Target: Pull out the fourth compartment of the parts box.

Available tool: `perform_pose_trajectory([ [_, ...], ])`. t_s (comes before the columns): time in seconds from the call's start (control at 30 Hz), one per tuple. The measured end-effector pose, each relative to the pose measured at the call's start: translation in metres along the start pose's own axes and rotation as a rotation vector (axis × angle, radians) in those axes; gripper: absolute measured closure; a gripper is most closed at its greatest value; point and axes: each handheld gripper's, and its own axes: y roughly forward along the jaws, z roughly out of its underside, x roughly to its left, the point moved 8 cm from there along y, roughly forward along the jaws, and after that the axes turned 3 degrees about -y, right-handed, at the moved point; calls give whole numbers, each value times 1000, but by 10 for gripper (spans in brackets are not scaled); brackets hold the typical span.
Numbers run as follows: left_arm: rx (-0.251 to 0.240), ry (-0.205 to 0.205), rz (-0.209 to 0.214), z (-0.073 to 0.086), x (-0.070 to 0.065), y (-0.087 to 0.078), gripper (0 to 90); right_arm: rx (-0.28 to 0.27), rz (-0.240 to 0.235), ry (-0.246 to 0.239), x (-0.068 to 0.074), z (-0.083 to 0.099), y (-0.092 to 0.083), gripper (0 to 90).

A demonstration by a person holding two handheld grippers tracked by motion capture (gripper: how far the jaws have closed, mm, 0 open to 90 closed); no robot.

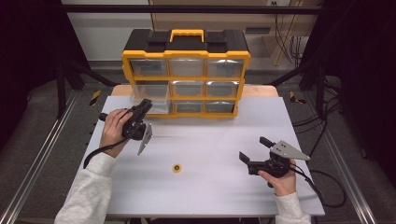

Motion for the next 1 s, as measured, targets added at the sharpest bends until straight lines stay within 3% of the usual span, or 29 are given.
perform_pose_trajectory([
  [0.5,-10,-16,16,-2,0,-3,778,2,-1,0,1,0,0,7],
  [0.87,-5,-132,95,-3,6,-10,758,-2,-1,2,0,-1,-1,7],
  [1.0,-2,-219,114,-2,10,-16,724,-2,-1,2,0,-1,-1,7],
])
